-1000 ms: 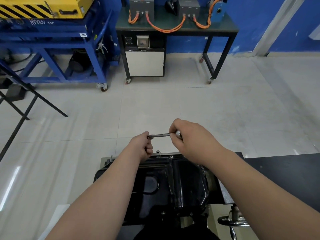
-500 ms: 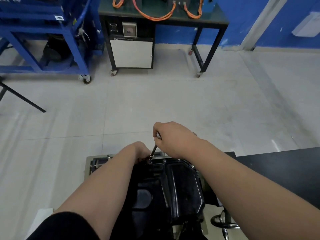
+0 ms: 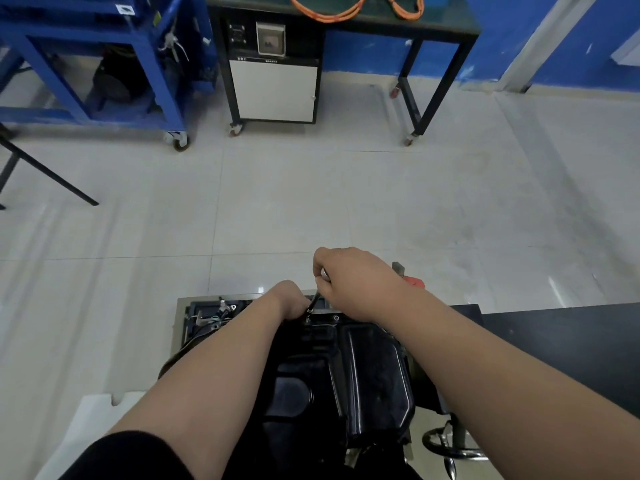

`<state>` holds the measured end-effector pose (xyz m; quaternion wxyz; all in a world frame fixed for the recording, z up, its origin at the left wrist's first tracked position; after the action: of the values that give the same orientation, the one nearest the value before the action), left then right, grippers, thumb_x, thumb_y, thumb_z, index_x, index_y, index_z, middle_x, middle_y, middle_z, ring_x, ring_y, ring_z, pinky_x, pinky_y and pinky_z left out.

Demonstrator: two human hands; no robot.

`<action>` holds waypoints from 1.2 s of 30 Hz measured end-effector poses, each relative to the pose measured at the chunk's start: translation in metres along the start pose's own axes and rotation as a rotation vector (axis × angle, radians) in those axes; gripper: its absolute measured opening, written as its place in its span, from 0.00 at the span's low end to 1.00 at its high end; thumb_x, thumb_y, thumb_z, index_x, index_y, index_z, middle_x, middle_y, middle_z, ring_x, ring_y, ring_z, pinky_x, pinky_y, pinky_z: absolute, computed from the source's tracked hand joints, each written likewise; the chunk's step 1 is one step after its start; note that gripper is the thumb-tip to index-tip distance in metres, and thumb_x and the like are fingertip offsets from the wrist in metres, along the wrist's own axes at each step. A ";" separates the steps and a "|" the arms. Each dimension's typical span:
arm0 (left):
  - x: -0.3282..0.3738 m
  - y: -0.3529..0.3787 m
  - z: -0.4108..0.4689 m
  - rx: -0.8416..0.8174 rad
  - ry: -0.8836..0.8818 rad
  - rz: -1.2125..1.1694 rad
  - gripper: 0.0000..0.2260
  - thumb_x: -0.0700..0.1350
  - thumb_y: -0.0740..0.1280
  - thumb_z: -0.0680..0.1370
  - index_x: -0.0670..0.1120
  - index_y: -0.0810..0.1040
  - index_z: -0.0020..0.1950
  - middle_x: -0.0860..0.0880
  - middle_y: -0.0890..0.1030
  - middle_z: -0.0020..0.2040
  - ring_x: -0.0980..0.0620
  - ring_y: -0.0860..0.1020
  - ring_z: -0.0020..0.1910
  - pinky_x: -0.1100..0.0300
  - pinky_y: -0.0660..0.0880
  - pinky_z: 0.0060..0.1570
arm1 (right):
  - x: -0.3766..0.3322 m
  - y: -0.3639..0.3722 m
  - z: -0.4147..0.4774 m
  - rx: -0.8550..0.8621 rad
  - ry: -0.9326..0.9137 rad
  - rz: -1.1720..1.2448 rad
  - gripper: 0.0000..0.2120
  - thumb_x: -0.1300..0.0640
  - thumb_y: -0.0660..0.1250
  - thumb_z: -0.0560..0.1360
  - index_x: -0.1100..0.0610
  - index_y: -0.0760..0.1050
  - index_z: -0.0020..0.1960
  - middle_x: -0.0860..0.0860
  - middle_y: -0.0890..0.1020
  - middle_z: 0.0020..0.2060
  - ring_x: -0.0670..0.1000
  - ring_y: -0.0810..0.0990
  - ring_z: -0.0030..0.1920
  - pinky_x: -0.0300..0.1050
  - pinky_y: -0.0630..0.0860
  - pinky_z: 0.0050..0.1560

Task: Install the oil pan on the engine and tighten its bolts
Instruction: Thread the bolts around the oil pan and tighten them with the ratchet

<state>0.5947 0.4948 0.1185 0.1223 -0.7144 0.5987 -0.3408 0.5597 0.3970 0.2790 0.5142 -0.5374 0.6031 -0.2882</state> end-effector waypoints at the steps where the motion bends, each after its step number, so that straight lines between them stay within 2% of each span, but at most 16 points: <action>1: -0.001 0.000 -0.001 0.014 0.006 -0.015 0.13 0.48 0.60 0.76 0.39 0.77 0.48 0.44 0.76 0.43 0.46 0.74 0.43 0.59 0.69 0.41 | -0.002 0.002 0.000 -0.003 -0.024 -0.018 0.06 0.55 0.56 0.78 0.53 0.70 0.53 0.51 0.78 0.45 0.54 0.73 0.43 0.44 0.64 0.37; 5: -0.002 0.001 -0.001 0.019 0.032 -0.006 0.13 0.47 0.59 0.77 0.38 0.77 0.50 0.44 0.76 0.44 0.46 0.74 0.44 0.58 0.69 0.43 | -0.007 0.006 -0.004 -0.019 -0.083 -0.056 0.07 0.55 0.57 0.78 0.55 0.70 0.54 0.51 0.78 0.47 0.52 0.70 0.42 0.45 0.63 0.40; 9: -0.001 0.003 -0.002 -0.018 0.044 0.018 0.16 0.49 0.58 0.77 0.39 0.77 0.54 0.44 0.77 0.47 0.46 0.75 0.47 0.57 0.71 0.46 | -0.005 0.007 -0.004 -0.061 -0.054 -0.063 0.08 0.55 0.56 0.78 0.55 0.70 0.54 0.51 0.77 0.49 0.54 0.75 0.47 0.45 0.66 0.41; 11: -0.001 0.002 -0.002 -0.022 0.068 0.032 0.17 0.50 0.59 0.77 0.39 0.76 0.56 0.43 0.78 0.51 0.45 0.76 0.51 0.55 0.73 0.52 | -0.006 0.007 -0.004 -0.096 -0.052 -0.059 0.09 0.55 0.57 0.78 0.55 0.71 0.55 0.51 0.73 0.52 0.55 0.76 0.48 0.46 0.68 0.43; 14: 0.000 0.000 -0.008 -0.044 0.143 0.040 0.16 0.49 0.59 0.77 0.39 0.77 0.54 0.42 0.79 0.53 0.43 0.76 0.53 0.50 0.73 0.57 | -0.012 0.005 -0.005 -0.136 -0.116 -0.047 0.11 0.56 0.58 0.77 0.53 0.71 0.58 0.50 0.71 0.55 0.53 0.76 0.48 0.46 0.70 0.43; 17: -0.002 -0.014 -0.017 0.034 0.212 0.013 0.12 0.47 0.61 0.76 0.40 0.78 0.47 0.42 0.80 0.46 0.43 0.77 0.49 0.53 0.74 0.51 | -0.019 0.004 -0.007 -0.124 -0.193 -0.086 0.13 0.58 0.59 0.76 0.49 0.72 0.60 0.47 0.73 0.54 0.51 0.75 0.50 0.45 0.71 0.43; 19: -0.007 -0.030 -0.030 0.178 0.236 -0.043 0.06 0.48 0.64 0.74 0.48 0.77 0.38 0.48 0.79 0.37 0.49 0.76 0.40 0.60 0.71 0.40 | -0.022 0.004 -0.005 -0.081 -0.226 -0.168 0.14 0.59 0.60 0.76 0.49 0.72 0.60 0.48 0.75 0.53 0.51 0.75 0.50 0.45 0.68 0.41; 20: -0.008 -0.036 -0.040 0.248 0.274 -0.093 0.06 0.49 0.66 0.72 0.53 0.75 0.35 0.51 0.77 0.33 0.52 0.75 0.36 0.63 0.68 0.35 | -0.025 0.004 -0.003 -0.055 -0.240 -0.218 0.13 0.58 0.60 0.76 0.49 0.71 0.60 0.48 0.75 0.52 0.52 0.76 0.50 0.44 0.66 0.39; 22: -0.004 -0.042 -0.062 0.337 0.386 -0.170 0.10 0.48 0.68 0.69 0.56 0.71 0.29 0.54 0.74 0.28 0.56 0.70 0.29 0.67 0.64 0.28 | -0.031 0.008 0.000 -0.017 -0.258 -0.320 0.12 0.57 0.59 0.77 0.51 0.71 0.60 0.50 0.77 0.50 0.54 0.77 0.48 0.45 0.64 0.37; 25: -0.001 -0.044 -0.087 0.412 0.449 -0.216 0.12 0.46 0.68 0.68 0.55 0.69 0.27 0.55 0.70 0.24 0.58 0.65 0.26 0.63 0.63 0.27 | -0.034 0.014 0.003 -0.005 -0.196 -0.395 0.10 0.56 0.57 0.78 0.54 0.70 0.58 0.52 0.78 0.44 0.55 0.73 0.37 0.44 0.61 0.30; 27: 0.001 -0.040 -0.094 0.421 0.473 -0.221 0.13 0.50 0.70 0.68 0.60 0.71 0.27 0.53 0.66 0.22 0.56 0.64 0.24 0.64 0.58 0.25 | -0.029 0.012 0.008 -0.009 -0.101 -0.390 0.08 0.55 0.57 0.78 0.55 0.70 0.55 0.51 0.75 0.38 0.54 0.70 0.34 0.42 0.58 0.27; 29: 0.003 -0.033 -0.099 0.435 0.459 -0.214 0.13 0.53 0.70 0.69 0.55 0.71 0.26 0.51 0.68 0.23 0.55 0.64 0.25 0.64 0.58 0.25 | -0.029 0.011 0.009 -0.030 -0.075 -0.345 0.10 0.53 0.58 0.78 0.56 0.70 0.56 0.51 0.73 0.37 0.54 0.72 0.35 0.43 0.63 0.29; 31: 0.006 -0.031 -0.100 0.504 0.434 -0.174 0.17 0.48 0.67 0.71 0.50 0.65 0.25 0.49 0.72 0.25 0.50 0.68 0.29 0.61 0.60 0.26 | -0.030 0.010 0.007 -0.083 -0.107 -0.235 0.14 0.50 0.58 0.78 0.58 0.69 0.59 0.54 0.78 0.46 0.56 0.76 0.43 0.47 0.70 0.36; 33: 0.007 -0.035 -0.102 0.535 0.464 -0.142 0.18 0.47 0.64 0.74 0.50 0.63 0.26 0.53 0.69 0.23 0.49 0.68 0.29 0.62 0.59 0.25 | -0.025 0.004 0.004 -0.136 -0.106 -0.106 0.16 0.50 0.60 0.76 0.58 0.68 0.59 0.54 0.79 0.50 0.55 0.75 0.46 0.48 0.72 0.43; 34: 0.006 -0.035 -0.103 0.526 0.491 -0.124 0.17 0.48 0.63 0.76 0.50 0.64 0.28 0.53 0.68 0.23 0.50 0.68 0.29 0.60 0.59 0.26 | -0.022 -0.001 0.003 -0.150 -0.086 -0.091 0.16 0.48 0.62 0.75 0.58 0.69 0.56 0.54 0.79 0.48 0.55 0.75 0.45 0.47 0.72 0.41; 36: 0.004 -0.034 -0.104 0.493 0.537 -0.052 0.14 0.51 0.61 0.78 0.51 0.68 0.33 0.52 0.69 0.25 0.49 0.69 0.30 0.57 0.61 0.29 | -0.017 -0.012 -0.001 -0.155 -0.095 -0.249 0.16 0.44 0.63 0.74 0.57 0.74 0.49 0.52 0.78 0.41 0.54 0.76 0.41 0.45 0.69 0.34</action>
<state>0.5552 0.5236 0.2164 0.1207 -0.5634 0.4910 -0.6534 0.5615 0.4093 0.2954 0.4594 -0.6590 0.5274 -0.2766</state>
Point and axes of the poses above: each hand's wrist, its own z-axis towards the middle knuckle, its own y-axis out of the palm, x = y × z, the point moved 5 cm from there along z, towards the middle knuckle
